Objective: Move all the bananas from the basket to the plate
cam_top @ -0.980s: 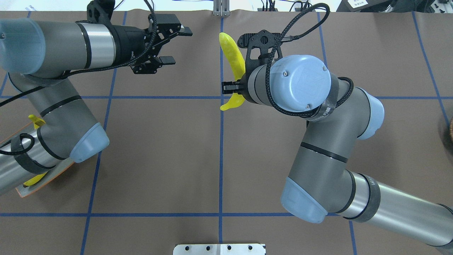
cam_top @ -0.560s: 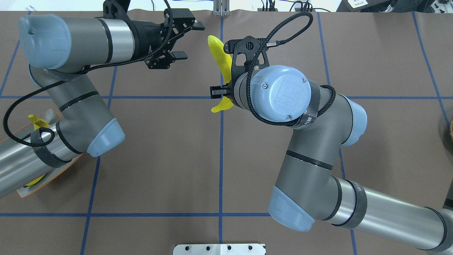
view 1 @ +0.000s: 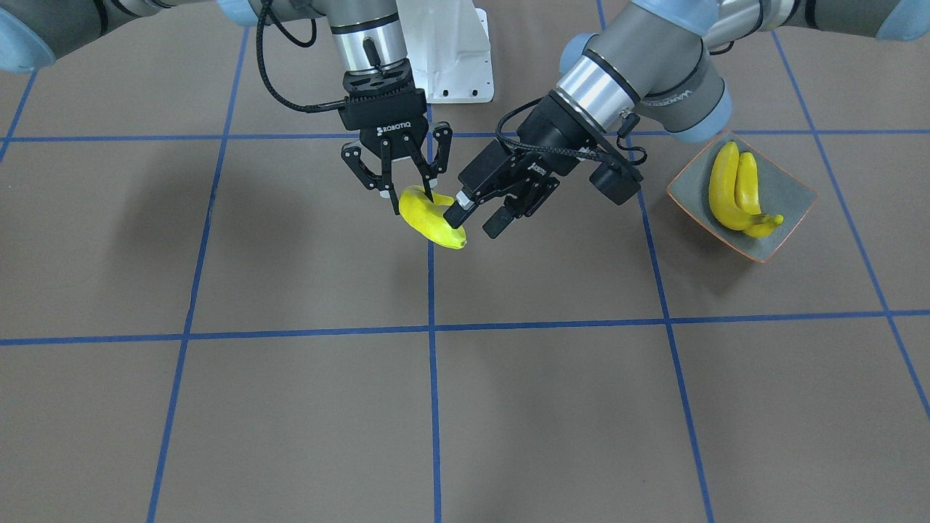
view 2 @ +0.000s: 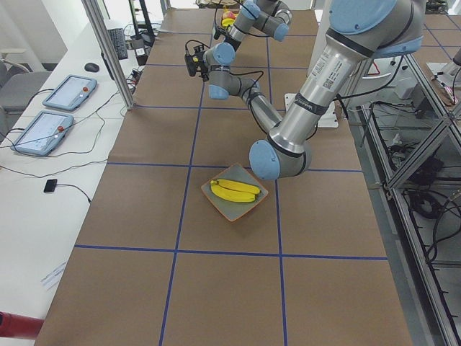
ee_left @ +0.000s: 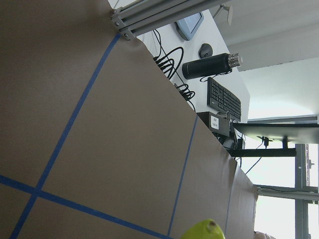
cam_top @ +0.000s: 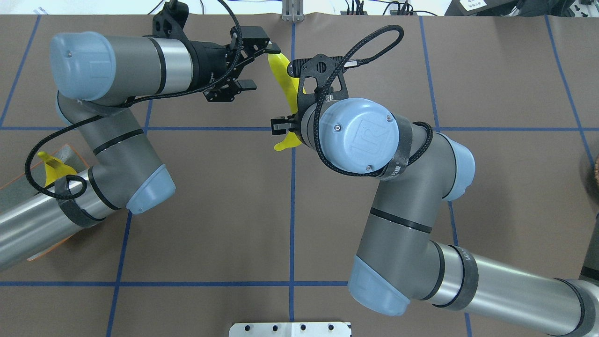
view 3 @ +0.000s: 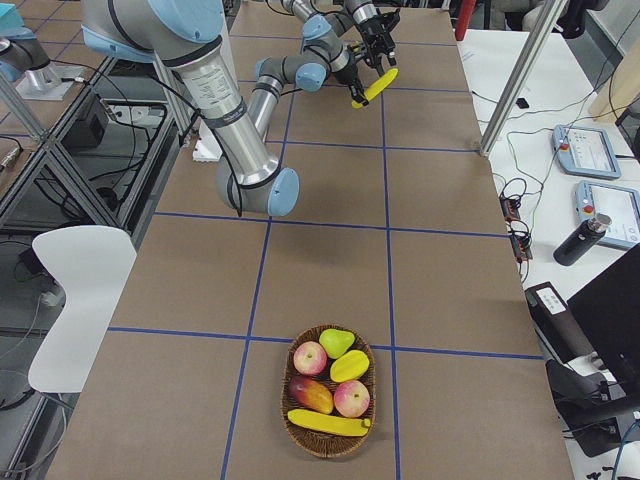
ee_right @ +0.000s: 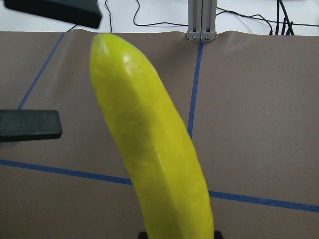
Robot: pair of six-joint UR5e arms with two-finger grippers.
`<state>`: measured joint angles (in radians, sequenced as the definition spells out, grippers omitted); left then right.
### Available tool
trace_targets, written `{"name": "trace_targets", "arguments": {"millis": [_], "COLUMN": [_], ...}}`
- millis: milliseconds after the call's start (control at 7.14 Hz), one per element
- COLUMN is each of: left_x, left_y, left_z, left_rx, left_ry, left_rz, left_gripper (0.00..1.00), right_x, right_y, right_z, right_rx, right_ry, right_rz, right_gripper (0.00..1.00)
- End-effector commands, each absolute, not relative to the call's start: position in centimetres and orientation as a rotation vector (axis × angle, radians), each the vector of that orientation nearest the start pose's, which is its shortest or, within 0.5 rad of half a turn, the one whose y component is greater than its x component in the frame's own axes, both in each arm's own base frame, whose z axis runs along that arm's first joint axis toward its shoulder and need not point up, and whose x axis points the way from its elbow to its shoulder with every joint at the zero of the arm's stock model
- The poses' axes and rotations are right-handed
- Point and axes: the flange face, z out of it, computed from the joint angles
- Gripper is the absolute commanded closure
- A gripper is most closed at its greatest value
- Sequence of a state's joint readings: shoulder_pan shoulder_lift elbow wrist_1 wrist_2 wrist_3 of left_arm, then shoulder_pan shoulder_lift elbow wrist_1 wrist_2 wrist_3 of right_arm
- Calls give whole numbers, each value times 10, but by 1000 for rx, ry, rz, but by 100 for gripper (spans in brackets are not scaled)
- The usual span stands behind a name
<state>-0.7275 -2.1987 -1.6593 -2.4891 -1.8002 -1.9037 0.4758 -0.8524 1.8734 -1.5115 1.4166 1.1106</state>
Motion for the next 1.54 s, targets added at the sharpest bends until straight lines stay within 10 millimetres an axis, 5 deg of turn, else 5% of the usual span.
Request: {"name": "trace_targets", "arguments": {"millis": [0,1400], "left_x": [419,427], "left_y": [-494,-492], "left_z": [137,136], "left_rx": [160,164], "left_ry": [1673,1670], "left_rz": [-624,-618], "left_gripper": [7,43], "right_x": [-487,-492], "right_y": [-410,-402], "right_z": [106,101], "right_rx": [624,642], "right_ry": [-892,-898], "right_rz": [98,94], "right_gripper": [100,100]}}
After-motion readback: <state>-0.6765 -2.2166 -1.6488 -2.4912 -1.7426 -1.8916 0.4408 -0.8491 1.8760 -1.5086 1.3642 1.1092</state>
